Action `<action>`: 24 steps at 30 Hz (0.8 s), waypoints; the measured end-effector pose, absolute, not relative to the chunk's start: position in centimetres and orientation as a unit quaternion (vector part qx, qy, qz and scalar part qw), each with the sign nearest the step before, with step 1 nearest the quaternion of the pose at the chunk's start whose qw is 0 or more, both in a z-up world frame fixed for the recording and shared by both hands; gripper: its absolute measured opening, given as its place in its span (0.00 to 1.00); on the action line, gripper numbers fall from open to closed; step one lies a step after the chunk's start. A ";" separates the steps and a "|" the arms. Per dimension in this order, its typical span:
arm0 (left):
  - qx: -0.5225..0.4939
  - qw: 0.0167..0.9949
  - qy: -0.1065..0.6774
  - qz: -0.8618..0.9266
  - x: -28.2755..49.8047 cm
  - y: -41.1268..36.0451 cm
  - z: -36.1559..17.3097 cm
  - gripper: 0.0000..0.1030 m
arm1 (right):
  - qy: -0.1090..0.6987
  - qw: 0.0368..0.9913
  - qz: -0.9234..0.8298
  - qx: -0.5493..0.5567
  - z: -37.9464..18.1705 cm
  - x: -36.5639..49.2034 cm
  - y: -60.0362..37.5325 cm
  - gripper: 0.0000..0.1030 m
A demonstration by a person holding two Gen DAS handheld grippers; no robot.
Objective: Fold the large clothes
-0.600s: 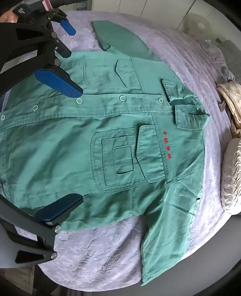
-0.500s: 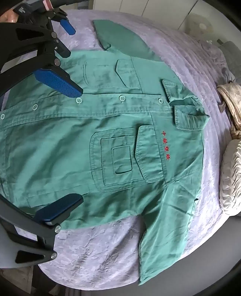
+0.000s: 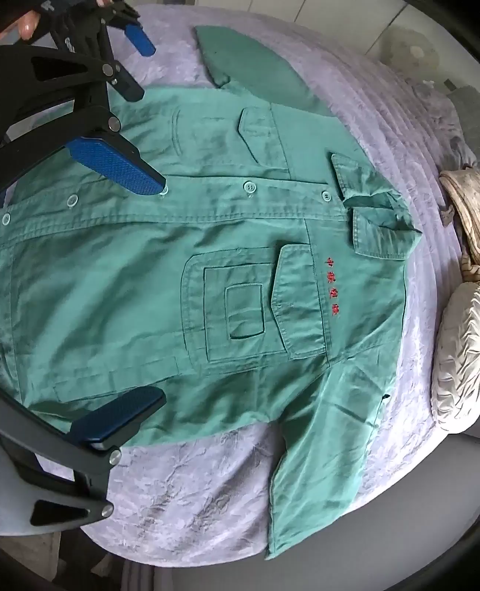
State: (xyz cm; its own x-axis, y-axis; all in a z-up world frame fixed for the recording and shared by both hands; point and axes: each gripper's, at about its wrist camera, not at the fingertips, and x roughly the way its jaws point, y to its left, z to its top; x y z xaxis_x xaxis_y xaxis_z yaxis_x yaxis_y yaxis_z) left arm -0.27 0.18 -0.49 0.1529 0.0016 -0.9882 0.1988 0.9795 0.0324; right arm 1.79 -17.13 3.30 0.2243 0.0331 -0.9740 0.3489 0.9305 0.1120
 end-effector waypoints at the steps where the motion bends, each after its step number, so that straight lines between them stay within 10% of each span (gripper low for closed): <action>1: 0.077 0.756 0.647 -0.068 -0.3 0.1 -0.4 1.00 | 0.615 0.767 -0.103 0.152 3.3 1.7 -17.0 1.00; 24: 0.071 0.762 0.640 -0.069 -1.4 0.1 0.1 1.00 | 0.616 0.769 -0.098 0.138 3.4 1.1 -16.1 1.00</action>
